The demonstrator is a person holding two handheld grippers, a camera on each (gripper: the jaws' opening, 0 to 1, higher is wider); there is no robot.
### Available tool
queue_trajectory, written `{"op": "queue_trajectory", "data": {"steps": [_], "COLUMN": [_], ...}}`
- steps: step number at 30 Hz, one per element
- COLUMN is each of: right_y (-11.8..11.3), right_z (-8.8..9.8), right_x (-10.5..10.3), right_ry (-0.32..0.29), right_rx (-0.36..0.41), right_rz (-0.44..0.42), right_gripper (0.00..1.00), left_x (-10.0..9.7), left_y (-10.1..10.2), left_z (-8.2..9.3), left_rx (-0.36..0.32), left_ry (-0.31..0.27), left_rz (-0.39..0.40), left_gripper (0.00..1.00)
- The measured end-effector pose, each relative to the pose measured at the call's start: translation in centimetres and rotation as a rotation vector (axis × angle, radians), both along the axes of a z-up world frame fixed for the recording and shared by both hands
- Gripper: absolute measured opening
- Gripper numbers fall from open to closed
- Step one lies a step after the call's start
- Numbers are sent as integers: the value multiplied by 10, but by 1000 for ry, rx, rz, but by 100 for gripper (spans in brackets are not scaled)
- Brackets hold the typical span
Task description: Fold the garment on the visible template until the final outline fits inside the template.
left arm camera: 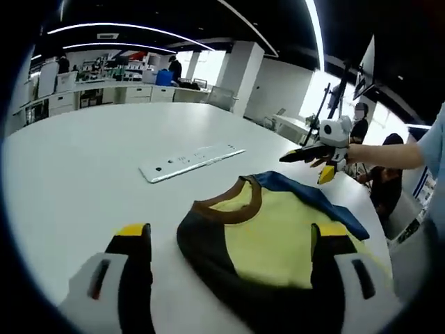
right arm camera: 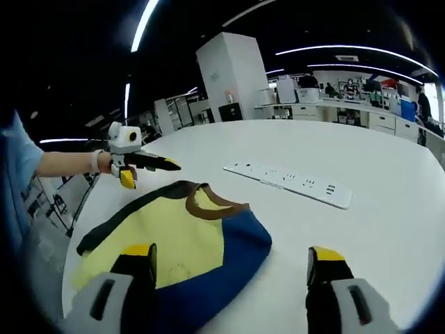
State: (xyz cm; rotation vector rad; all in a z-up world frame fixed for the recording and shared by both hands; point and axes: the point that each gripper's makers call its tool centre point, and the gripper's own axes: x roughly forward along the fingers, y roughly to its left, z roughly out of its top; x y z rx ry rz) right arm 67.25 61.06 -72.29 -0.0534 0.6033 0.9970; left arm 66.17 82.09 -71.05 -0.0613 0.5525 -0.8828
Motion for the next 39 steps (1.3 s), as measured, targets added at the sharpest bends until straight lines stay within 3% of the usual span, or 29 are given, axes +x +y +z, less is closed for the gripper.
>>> {"op": "queue_trajectory", "data": {"steps": [4, 11, 25, 39], "right_y": [-2, -9, -29, -62], "right_z": [3, 10, 21, 29], "right_x": [-13, -31, -86, -136], "right_ry": [4, 15, 29, 33], "right_rx": [5, 7, 24, 46], "right_rz": [6, -10, -68, -163], "right_gripper": [99, 97, 93, 92], "left_x": [-6, -21, -83, -138], "left_y": [2, 7, 26, 56], "left_z": [9, 20, 45, 53], "left_rx": [-9, 0, -39, -40], "left_ry": [-5, -30, -59, -72], "left_rz": [-1, 9, 55, 147], "left_gripper": [95, 92, 89, 86]}}
